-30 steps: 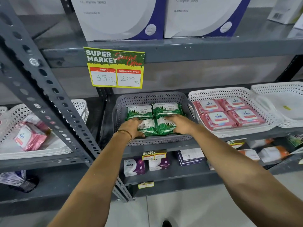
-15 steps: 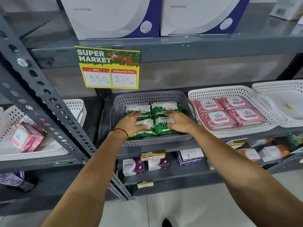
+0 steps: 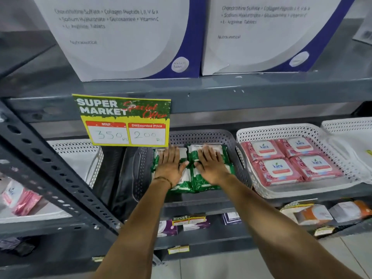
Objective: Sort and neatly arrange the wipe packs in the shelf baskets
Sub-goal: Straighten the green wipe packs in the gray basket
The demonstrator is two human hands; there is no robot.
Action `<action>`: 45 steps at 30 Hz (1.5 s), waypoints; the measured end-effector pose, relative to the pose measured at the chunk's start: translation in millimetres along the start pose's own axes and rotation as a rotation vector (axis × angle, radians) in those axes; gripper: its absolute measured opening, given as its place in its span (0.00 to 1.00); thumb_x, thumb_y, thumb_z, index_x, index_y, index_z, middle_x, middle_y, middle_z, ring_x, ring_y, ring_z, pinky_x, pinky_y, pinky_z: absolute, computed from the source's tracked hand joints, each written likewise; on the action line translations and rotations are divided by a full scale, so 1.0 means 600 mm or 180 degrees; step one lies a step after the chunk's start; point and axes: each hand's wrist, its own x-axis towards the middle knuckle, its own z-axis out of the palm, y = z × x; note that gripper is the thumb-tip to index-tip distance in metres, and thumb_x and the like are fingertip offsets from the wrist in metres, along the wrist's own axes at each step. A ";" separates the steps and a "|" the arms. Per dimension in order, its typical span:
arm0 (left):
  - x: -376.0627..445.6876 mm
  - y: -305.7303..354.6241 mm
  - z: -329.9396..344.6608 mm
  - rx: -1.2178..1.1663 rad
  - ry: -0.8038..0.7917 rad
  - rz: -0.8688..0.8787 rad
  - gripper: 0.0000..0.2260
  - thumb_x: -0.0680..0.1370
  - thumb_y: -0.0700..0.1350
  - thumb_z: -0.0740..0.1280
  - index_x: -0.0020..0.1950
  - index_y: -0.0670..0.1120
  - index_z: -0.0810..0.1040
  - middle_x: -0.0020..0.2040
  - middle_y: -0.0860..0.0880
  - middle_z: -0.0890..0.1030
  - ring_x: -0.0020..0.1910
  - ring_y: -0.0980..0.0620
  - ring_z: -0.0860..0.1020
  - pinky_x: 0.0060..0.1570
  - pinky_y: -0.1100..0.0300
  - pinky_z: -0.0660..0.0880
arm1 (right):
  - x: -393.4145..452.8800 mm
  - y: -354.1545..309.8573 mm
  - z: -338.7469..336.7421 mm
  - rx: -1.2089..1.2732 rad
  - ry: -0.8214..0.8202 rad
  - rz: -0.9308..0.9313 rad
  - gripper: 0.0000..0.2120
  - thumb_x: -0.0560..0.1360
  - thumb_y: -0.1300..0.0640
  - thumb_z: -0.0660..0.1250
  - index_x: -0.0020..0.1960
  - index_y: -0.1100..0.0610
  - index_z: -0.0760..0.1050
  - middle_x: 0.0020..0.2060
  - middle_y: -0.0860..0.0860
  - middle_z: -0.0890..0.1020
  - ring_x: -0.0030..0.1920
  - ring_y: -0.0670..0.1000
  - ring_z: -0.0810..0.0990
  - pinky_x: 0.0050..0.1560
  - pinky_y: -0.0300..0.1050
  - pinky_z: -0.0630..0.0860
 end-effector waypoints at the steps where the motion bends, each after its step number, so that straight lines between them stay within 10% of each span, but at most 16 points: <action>1: 0.001 0.000 0.004 -0.0043 -0.0033 -0.0006 0.29 0.81 0.58 0.41 0.76 0.44 0.39 0.76 0.44 0.37 0.75 0.47 0.37 0.72 0.53 0.35 | -0.002 0.002 0.006 0.0017 -0.0034 -0.0024 0.28 0.82 0.46 0.42 0.76 0.56 0.36 0.76 0.58 0.36 0.76 0.56 0.34 0.76 0.56 0.34; 12: -0.004 0.011 0.007 -0.0178 0.0311 -0.0078 0.29 0.80 0.58 0.48 0.76 0.42 0.51 0.77 0.43 0.53 0.75 0.46 0.50 0.73 0.52 0.46 | -0.008 -0.004 0.005 0.0244 0.0376 0.0021 0.27 0.81 0.46 0.45 0.76 0.59 0.50 0.77 0.58 0.53 0.77 0.57 0.47 0.76 0.60 0.40; 25: 0.005 0.018 0.014 0.0070 0.0062 -0.0401 0.30 0.80 0.59 0.39 0.75 0.43 0.37 0.76 0.43 0.38 0.75 0.46 0.37 0.71 0.51 0.36 | 0.005 0.000 0.020 0.0043 0.0139 0.0112 0.30 0.82 0.46 0.41 0.76 0.61 0.36 0.76 0.58 0.37 0.76 0.54 0.34 0.76 0.57 0.34; 45: 0.008 0.014 0.021 -0.0062 0.0164 -0.0391 0.28 0.81 0.56 0.42 0.76 0.43 0.43 0.77 0.44 0.43 0.75 0.48 0.41 0.73 0.53 0.38 | 0.005 0.001 0.019 0.0178 0.0136 0.0052 0.30 0.82 0.46 0.42 0.76 0.62 0.40 0.78 0.58 0.42 0.77 0.55 0.39 0.77 0.58 0.38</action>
